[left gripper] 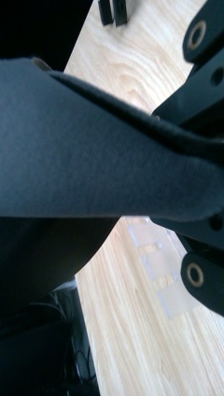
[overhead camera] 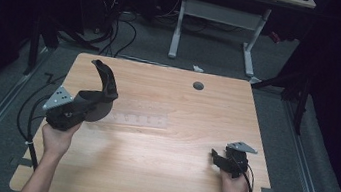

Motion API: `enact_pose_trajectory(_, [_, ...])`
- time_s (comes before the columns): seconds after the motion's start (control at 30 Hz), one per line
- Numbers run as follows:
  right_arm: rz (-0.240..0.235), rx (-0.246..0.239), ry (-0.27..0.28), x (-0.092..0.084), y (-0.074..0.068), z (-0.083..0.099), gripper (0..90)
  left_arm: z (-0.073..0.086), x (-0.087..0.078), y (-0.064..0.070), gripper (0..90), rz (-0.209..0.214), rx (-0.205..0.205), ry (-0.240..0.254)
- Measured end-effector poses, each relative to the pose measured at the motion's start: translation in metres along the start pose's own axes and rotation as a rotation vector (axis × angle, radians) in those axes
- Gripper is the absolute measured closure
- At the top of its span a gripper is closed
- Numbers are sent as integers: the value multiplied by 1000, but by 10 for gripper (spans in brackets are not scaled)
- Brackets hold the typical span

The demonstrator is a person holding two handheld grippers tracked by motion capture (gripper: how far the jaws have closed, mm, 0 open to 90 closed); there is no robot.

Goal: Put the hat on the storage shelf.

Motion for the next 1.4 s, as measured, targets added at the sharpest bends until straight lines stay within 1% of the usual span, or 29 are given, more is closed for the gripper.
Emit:
enact_pose_trajectory(0.1, [1,0,-1,0,0,0,384,-2,1,-7,858,-14,2,14])
enact_pose_trajectory(0.2, [1,0,-1,0,0,0,384,-4,2,-15,858,-40,1,25])
enact_pose_trajectory(0.33, [3,2,0,0,0,0,384,-6,2,-21,858,-57,5,38])
enact_pose_trajectory(0.43, [5,0,0,0,0,0,384,-6,3,-25,858,-68,26,49])
enact_pose_trajectory(0.47, [6,0,0,0,-1,0,384,-6,3,-26,858,-79,38,48])
enact_pose_trajectory(0.53, [7,-1,-1,0,0,0,384,-4,5,-31,858,-100,49,43])
enact_pose_trajectory(0.67, [7,-1,0,0,0,0,384,-4,7,-36,858,-123,51,55])
enact_pose_trajectory(0.77, [6,-1,0,0,0,0,384,-2,9,-38,858,-138,70,53])
enact_pose_trajectory(0.97, [5,0,0,0,0,0,384,3,12,-45,857,-177,59,50])
enact_pose_trajectory(1.07, [5,1,0,0,0,0,384,3,12,-49,857,-198,46,60])
enact_pose_trajectory(1.1, [5,1,0,0,0,0,384,4,12,-50,857,-199,42,59])
enact_pose_trajectory(1.3, [4,1,0,0,0,0,384,7,14,-51,856,-216,50,57])
enact_pose_trajectory(1.37, [5,2,0,0,0,0,384,7,14,-52,855,-216,45,59])
enact_pose_trajectory(1.4, [5,1,0,0,0,0,384,8,15,-52,856,-217,50,59])
Point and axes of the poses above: each handheld gripper's, and its own axes: x roughly forward along the jaws, z roughly out of its underside, y roughly to its right, the point moved 4 cm from there along x, roughly forward along the jaws, and after that the axes turned 6 degrees about x, right-handed, at the moved point
